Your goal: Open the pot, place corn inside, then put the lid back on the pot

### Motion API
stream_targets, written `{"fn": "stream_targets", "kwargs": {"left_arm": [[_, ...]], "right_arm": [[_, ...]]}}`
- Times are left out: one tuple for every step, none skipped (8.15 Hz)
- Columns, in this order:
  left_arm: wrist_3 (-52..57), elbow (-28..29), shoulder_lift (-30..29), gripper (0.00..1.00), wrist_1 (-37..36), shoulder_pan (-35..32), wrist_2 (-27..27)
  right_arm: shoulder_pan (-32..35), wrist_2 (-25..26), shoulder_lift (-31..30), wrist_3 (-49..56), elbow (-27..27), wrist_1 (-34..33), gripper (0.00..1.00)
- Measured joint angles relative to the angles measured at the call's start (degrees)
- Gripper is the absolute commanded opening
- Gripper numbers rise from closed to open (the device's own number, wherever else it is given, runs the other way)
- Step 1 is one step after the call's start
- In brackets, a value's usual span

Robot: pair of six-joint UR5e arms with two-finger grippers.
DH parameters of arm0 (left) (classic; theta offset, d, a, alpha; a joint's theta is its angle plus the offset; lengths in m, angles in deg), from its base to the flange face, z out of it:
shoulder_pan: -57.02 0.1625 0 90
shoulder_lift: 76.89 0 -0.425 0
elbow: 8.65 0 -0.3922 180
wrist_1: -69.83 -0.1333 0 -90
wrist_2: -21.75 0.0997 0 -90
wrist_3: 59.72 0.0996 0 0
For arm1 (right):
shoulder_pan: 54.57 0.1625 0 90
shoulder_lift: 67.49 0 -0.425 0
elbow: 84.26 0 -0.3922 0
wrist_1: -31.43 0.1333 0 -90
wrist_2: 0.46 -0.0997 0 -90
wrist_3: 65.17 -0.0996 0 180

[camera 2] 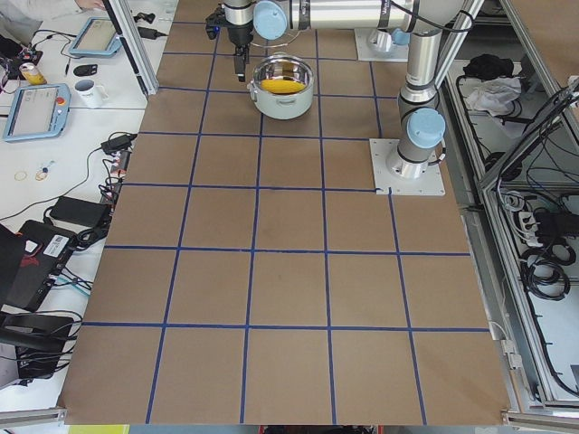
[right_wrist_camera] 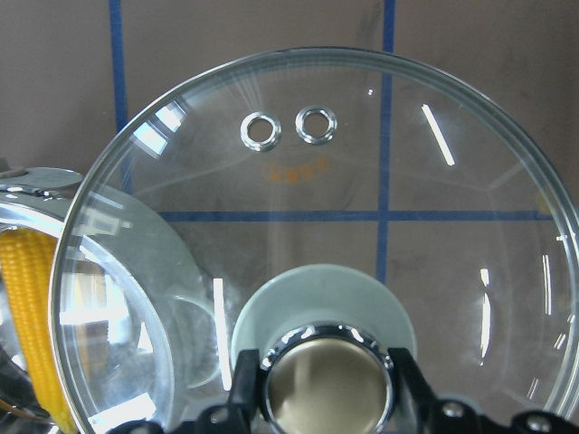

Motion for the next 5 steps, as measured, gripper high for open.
{"fn": "stream_targets", "kwargs": {"left_arm": [[0.57,0.03,0.76,1.00,-0.21,0.52,0.54],[0.80,0.01,1.67,1.00,-0.40,0.67,1.12],[0.79,-0.14,3.07,1.00,-0.50,0.51,1.38],[0.63,-0.54,5.00,1.00,-0.53,0.31,1.30],[0.51,-0.94,6.43,1.00,-0.48,0.19,1.24]], "right_arm": [[3.10,-0.78,0.85,-4.83,0.03,-2.18,0.00],[6.48,-1.15,2.02,-9.51,0.05,-4.97,0.00],[9.51,-1.30,3.41,-13.81,0.07,-7.40,0.00],[11.86,-1.35,4.78,-17.38,0.08,-8.86,0.00],[13.72,-1.38,5.94,-20.20,0.14,-9.84,0.00]]}}
